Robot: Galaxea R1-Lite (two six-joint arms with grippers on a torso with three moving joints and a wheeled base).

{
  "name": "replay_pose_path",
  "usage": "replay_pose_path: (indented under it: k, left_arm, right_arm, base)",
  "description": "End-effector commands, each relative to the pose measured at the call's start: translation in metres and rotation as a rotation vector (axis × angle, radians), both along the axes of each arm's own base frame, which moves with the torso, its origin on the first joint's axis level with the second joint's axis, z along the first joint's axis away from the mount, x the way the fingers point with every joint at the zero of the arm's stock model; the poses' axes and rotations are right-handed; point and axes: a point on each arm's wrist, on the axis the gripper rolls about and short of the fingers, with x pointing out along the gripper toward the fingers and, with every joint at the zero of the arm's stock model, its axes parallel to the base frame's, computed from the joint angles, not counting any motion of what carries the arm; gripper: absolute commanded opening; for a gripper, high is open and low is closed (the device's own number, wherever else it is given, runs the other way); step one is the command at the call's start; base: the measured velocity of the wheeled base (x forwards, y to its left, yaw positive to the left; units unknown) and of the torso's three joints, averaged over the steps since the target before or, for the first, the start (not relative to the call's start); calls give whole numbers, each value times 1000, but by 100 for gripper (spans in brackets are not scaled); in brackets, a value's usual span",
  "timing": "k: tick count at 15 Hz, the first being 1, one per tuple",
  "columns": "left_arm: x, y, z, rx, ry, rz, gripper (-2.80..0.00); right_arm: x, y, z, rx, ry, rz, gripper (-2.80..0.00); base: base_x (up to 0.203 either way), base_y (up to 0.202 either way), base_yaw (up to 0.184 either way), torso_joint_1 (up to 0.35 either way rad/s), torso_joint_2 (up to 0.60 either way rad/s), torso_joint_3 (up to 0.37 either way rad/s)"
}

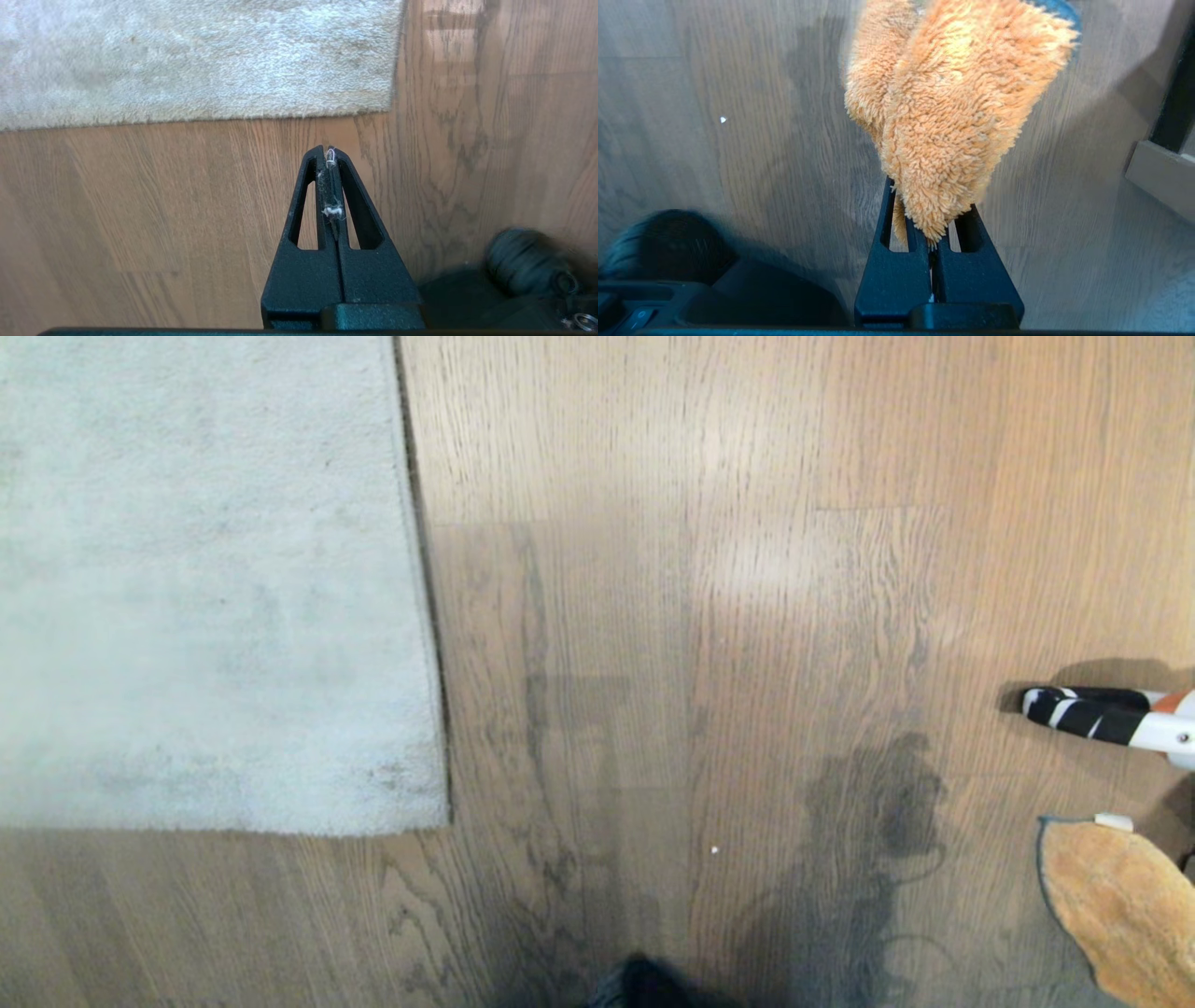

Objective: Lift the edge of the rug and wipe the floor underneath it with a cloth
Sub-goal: Put down the rag

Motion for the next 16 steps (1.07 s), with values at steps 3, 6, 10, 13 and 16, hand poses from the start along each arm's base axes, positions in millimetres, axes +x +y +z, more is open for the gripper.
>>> replay_pose_path:
  k: [3,6,10,13,16]
  left_arm:
    - [0,0,0,-3,1,2,-280]
    - [0,0,0,-3,1,2,-280]
    - [0,0,0,-3,1,2,-280]
    - [0,0,0,-3,1,2,-280]
    - [0,0,0,-3,1,2,-280]
  right_arm:
    - [0,0,0,-1,2,2,-280]
    - [0,0,0,-24,3,4,-280]
    - [0,0,0,-40,3,6,-280]
    - [0,0,0,-37,13,19,-280]
    - [0,0,-1,-39,18,21,-280]
  base:
    - [0,0,0,0,0,0]
    - [0,0,0,0,0,0]
    - [0,0,0,0,0,0]
    - [0,0,0,0,0,0]
    - [0,0,0,0,0,0]
